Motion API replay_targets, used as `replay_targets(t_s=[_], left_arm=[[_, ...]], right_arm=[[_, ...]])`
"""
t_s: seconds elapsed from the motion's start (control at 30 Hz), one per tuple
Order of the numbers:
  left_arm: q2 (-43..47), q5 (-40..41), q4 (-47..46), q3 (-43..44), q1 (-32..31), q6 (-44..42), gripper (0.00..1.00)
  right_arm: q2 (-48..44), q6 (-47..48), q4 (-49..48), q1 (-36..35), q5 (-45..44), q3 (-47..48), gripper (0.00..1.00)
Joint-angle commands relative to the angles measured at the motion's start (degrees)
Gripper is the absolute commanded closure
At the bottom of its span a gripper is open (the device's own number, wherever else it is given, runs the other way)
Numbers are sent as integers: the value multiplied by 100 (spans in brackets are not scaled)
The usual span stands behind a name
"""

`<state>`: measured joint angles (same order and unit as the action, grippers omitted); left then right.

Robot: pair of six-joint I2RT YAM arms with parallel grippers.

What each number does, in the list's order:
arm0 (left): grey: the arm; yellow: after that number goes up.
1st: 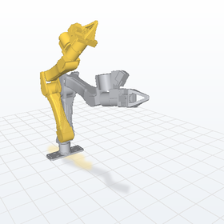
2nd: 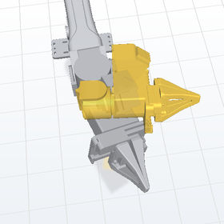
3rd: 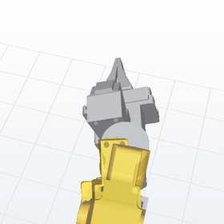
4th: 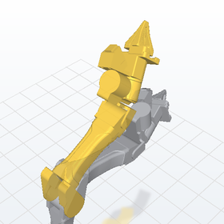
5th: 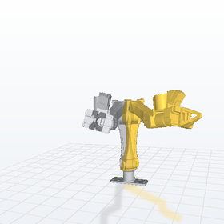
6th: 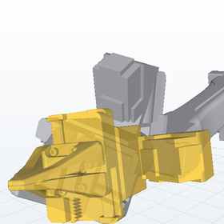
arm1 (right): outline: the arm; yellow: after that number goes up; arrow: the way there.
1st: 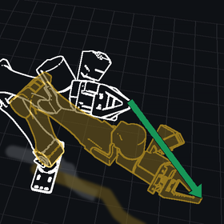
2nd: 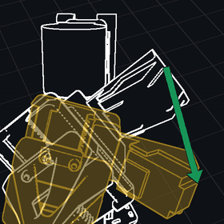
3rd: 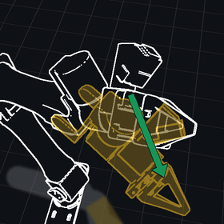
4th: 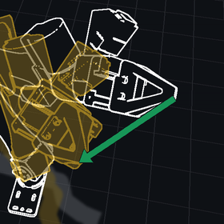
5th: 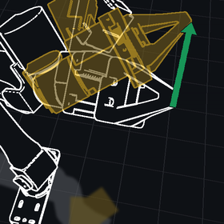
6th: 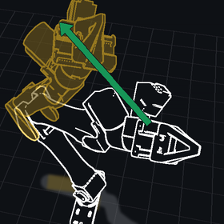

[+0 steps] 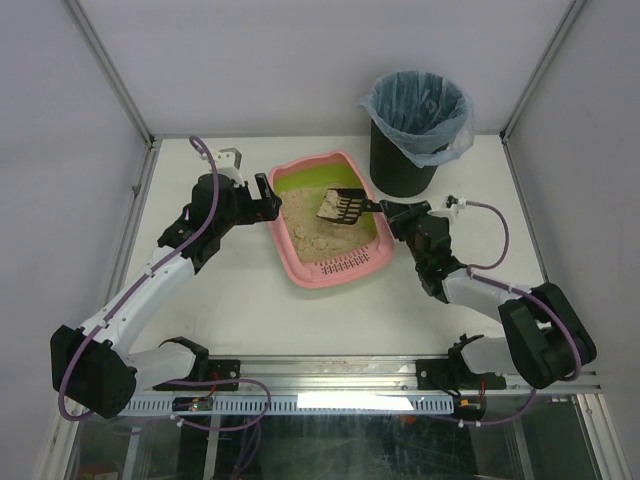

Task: Clean the litter box

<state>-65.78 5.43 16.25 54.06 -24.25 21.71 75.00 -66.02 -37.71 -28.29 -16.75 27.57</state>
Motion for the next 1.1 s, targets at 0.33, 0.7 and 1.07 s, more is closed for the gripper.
replay_targets(t_s=[0.33,0.7,1.07], left_arm=[[147,-118,-324,37,60,26,1],[171,-96,-310,27,61,-2,1],[104,-132,-359,15,53,30,1]], right_arm=[[142,-1372,-2089,999,1956,-509,100],[20,-1297,-1484,1165,2163,-269,100],[71,-1002,-1290,878,2417,30,100]])
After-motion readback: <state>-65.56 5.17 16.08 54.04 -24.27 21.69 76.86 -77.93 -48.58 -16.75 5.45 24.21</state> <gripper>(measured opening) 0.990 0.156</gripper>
